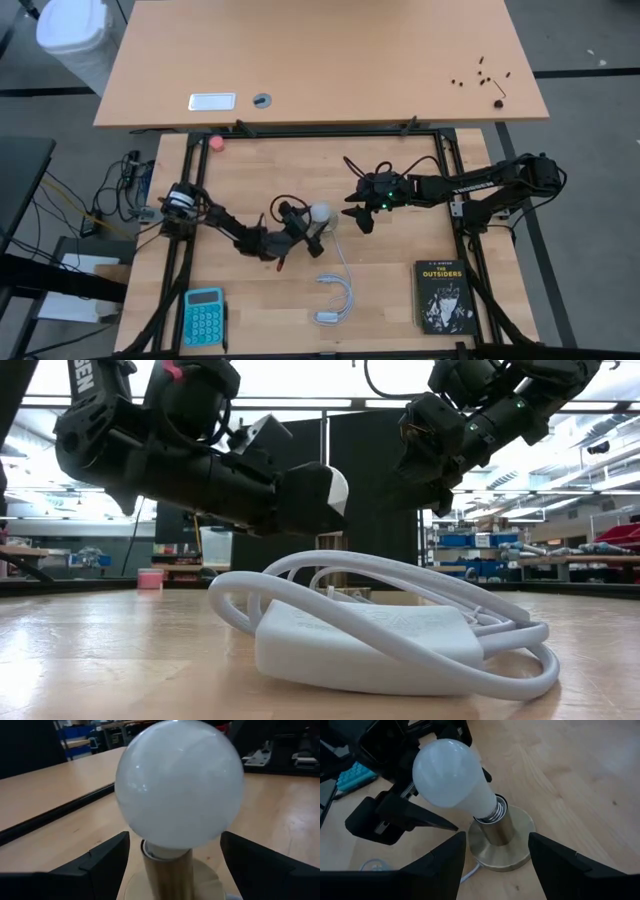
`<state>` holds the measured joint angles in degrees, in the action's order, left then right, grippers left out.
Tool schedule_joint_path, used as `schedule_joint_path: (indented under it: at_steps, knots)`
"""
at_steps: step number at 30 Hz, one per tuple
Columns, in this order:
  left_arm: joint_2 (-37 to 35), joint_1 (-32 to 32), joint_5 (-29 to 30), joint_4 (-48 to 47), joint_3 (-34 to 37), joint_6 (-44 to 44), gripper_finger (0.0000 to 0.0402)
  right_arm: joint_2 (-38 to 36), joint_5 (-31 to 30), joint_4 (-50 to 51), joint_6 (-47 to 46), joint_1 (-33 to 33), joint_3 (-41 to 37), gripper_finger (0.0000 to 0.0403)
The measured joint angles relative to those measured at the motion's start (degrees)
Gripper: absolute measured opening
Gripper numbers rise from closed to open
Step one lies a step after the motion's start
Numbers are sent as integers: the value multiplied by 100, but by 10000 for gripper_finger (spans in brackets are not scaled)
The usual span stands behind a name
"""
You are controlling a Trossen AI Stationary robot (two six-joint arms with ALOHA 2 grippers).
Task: Screw lightbulb
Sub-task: Insert the white lightbulb into the silver lamp
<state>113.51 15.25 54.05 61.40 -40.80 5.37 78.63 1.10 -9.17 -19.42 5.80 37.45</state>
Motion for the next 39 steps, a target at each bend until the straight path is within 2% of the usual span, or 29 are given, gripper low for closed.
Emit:
schedule_joint_path:
  at_steps: [4, 8, 13, 17, 22, 28, 34, 39]
  knots:
    - [0, 141, 246, -127, 0, 209, 319, 0, 0, 3, 120, 0, 0, 227]
    - [0, 262, 647, -709, 0, 742, 319, -8, -17, 208, 208, 2, 0, 227]
    - [0, 292, 749, -1305, 0, 1548, 319, -265, -442, 406, 264, 5, -163, 227]
    - [0, 272, 463, -1455, 0, 1743, 319, -694, -704, 294, 37, -13, -580, 227]
    - [0, 272, 330, -1486, 0, 1771, 319, -1354, -942, -380, -271, -186, -1477, 228]
    - [0, 231, 92, -1481, 0, 1578, 316, -1785, -1050, -1889, -445, -404, -2613, 228]
    - [0, 61, -479, -1523, 7, 1467, 296, -1878, -1017, -2337, -448, -420, -2887, 228]
    - [2, 74, -534, -1250, 302, 1496, 283, -1875, -1004, -2403, -448, -420, -2887, 228]
